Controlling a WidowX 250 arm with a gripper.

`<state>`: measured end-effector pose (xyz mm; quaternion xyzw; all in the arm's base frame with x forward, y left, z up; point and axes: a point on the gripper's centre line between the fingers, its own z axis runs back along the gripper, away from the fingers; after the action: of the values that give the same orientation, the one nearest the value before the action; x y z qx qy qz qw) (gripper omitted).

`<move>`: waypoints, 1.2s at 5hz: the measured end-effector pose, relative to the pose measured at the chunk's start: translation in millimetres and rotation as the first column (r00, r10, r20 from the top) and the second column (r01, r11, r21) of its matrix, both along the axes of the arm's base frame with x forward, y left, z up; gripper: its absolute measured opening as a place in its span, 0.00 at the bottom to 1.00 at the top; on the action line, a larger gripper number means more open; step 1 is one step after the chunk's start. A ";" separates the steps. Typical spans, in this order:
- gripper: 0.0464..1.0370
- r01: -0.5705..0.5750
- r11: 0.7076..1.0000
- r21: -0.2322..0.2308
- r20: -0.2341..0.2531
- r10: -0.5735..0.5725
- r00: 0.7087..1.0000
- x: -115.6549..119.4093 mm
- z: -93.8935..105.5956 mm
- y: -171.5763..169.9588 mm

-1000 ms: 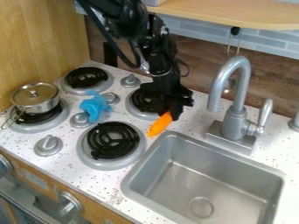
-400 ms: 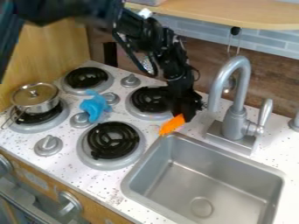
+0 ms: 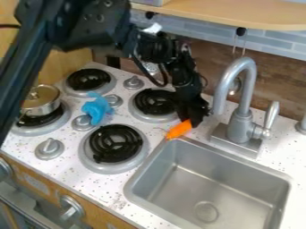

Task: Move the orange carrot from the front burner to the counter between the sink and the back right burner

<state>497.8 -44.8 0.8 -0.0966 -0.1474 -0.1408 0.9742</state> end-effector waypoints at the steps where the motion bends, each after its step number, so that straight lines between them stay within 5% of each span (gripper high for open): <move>1: 0.37 0.011 1.000 0.001 0.002 -0.011 1.000 9.7 -1.5 1.7; 2: 0.44 0.022 1.000 0.007 -0.007 -0.022 1.000 11.3 -1.9 2.0; 4: 0.94 0.034 0.999 0.014 -0.054 -0.033 0.998 -3.6 -5.0 0.9; 5: 0.96 0.063 0.998 0.012 -0.079 -0.062 0.995 -10.6 -3.7 0.0; 6: 0.96 0.073 0.997 0.016 -0.047 -0.072 0.996 -22.6 19.6 4.9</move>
<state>475.1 -39.9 20.4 -0.0967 -0.1200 -0.1752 0.9724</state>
